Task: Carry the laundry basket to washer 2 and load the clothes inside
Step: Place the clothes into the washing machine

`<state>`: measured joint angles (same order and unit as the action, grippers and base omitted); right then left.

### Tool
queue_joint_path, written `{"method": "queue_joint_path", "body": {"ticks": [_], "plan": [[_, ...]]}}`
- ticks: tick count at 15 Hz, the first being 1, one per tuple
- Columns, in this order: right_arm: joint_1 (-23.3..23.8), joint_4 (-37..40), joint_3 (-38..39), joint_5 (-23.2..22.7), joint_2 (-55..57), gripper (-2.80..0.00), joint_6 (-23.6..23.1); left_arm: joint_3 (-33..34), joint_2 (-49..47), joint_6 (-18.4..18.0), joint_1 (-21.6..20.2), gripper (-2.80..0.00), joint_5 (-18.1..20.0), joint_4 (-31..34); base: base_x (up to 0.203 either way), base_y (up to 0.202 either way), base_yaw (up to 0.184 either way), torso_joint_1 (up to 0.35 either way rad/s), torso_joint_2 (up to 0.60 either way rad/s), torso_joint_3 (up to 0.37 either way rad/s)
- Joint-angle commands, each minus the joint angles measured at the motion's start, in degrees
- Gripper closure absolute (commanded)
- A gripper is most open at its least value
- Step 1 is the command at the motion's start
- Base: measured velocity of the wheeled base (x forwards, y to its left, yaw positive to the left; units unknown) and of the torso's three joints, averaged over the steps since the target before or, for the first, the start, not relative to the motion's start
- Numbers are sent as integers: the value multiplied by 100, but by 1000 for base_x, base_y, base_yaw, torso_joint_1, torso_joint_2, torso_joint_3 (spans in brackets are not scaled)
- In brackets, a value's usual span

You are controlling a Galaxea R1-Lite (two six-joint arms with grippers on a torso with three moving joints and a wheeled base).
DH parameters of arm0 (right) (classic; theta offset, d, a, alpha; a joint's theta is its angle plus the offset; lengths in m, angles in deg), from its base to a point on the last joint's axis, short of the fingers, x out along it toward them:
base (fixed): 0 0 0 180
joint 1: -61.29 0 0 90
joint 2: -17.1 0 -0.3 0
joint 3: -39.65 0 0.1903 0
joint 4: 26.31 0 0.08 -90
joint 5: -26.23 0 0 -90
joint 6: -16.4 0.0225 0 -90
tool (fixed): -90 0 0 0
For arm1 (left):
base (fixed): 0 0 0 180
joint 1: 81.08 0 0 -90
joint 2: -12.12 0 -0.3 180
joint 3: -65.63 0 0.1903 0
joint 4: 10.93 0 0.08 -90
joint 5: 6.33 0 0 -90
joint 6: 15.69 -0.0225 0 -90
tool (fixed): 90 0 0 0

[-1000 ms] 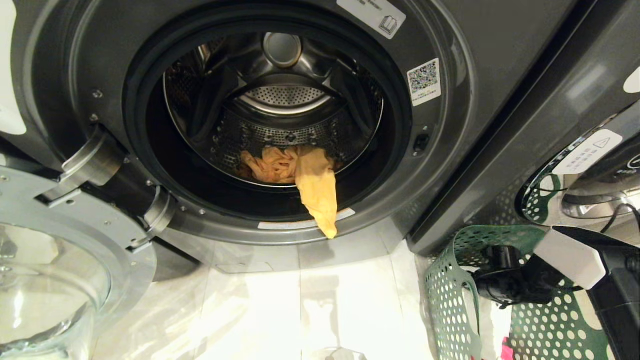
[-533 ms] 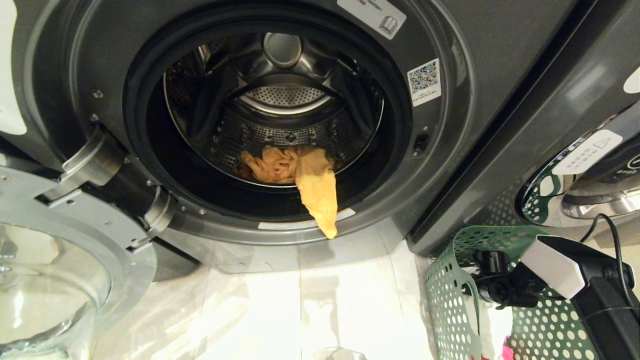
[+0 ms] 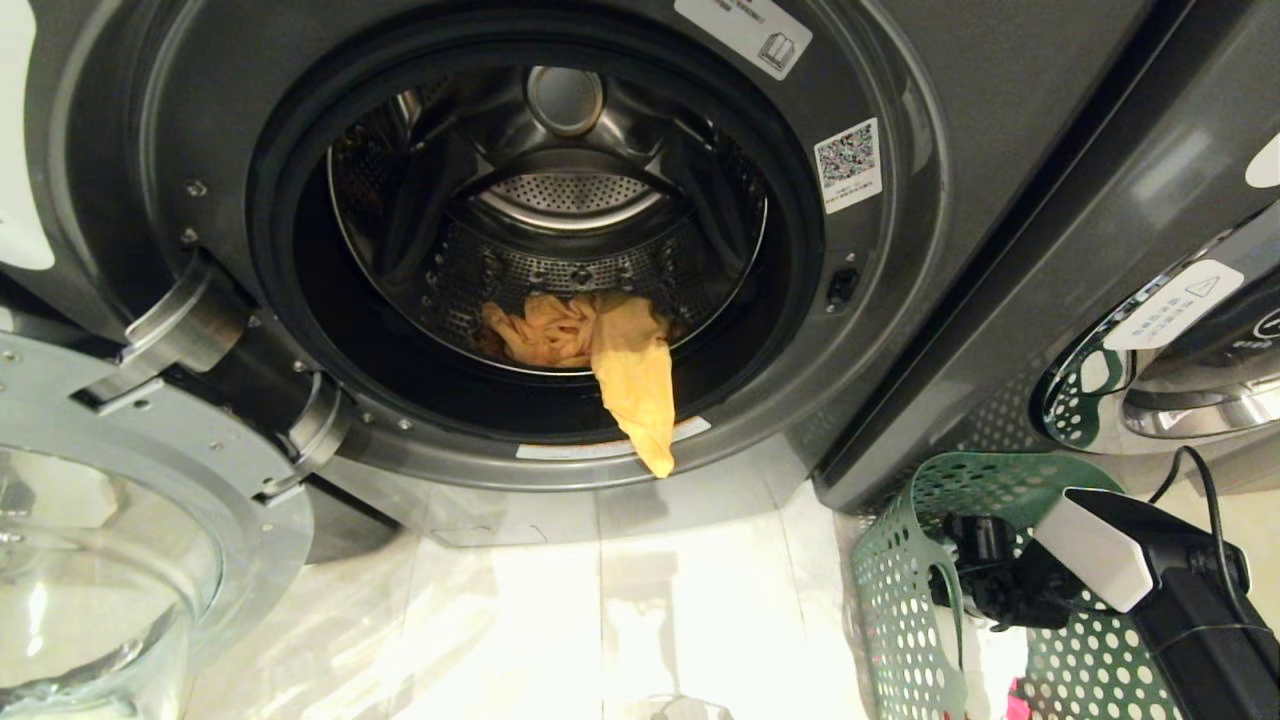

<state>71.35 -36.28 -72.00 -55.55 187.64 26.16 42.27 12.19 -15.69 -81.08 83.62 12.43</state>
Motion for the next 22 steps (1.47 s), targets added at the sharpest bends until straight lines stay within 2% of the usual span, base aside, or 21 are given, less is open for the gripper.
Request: {"method": "queue_joint_path", "body": {"ticks": [1, 8, 13, 17, 22], "plan": [[-6, -11, -96, 3, 204, 0, 1, 0, -7, 0, 0, 0, -3, 0, 0, 0, 0, 0, 0, 0], [-13, 161, -79, 20, -130, 0, 44, 0, -7, 0, 0, 0, -4, 0, 0, 0, 0, 0, 0, 0], [-43, 1228, 597, -55, -1281, 0, 392, 0, -7, 0, 0, 0, 3, 0, 0, 0, 0, 0, 0, 0], [-67, 1773, 1932, -350, -2777, 0, 601, 0, -7, 0, 0, 0, -4, 0, 0, 0, 0, 0, 0, 0], [-128, 1998, 3777, -413, -5315, 0, 717, 0, -7, 0, 0, 0, 0, 0, 0, 0, 0, 0, 0, 0]]}}
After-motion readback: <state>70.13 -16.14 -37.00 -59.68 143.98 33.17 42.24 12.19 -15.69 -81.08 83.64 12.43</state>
